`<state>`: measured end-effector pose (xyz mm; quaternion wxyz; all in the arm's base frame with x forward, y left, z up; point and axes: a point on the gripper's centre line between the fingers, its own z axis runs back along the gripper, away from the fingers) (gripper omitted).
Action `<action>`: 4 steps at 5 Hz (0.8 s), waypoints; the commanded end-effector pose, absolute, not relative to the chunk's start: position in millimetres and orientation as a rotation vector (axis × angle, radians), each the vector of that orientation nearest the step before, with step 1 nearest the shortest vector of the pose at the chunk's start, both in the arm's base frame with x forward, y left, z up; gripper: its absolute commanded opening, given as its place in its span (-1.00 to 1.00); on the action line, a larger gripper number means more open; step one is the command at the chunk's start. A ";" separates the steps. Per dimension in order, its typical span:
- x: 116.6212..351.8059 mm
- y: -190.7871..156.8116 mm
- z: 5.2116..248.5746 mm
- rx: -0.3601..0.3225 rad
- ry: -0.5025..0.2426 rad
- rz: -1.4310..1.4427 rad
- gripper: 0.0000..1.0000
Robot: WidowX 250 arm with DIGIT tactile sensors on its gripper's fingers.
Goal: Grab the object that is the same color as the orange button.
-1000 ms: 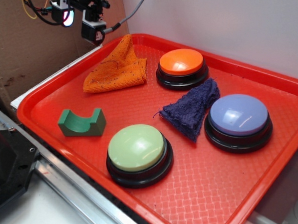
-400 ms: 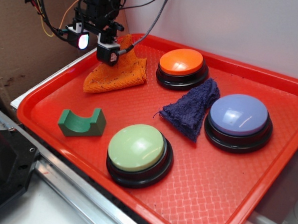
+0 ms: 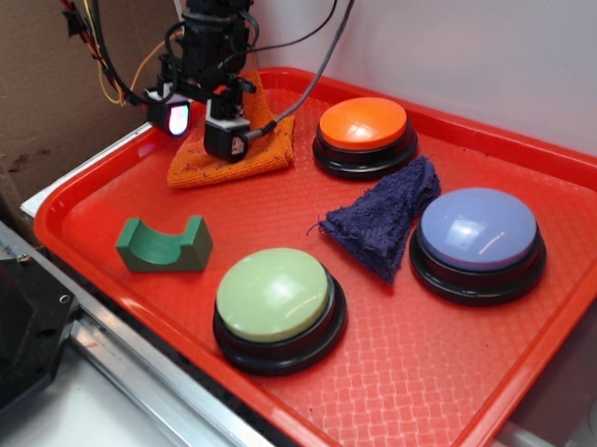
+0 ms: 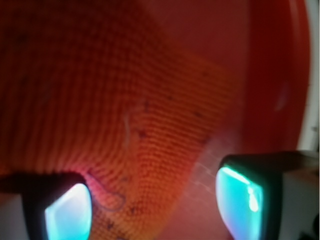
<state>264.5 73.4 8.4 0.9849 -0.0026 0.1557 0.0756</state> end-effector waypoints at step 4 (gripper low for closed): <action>258.9 73.9 9.8 0.039 0.272 0.138 -1.00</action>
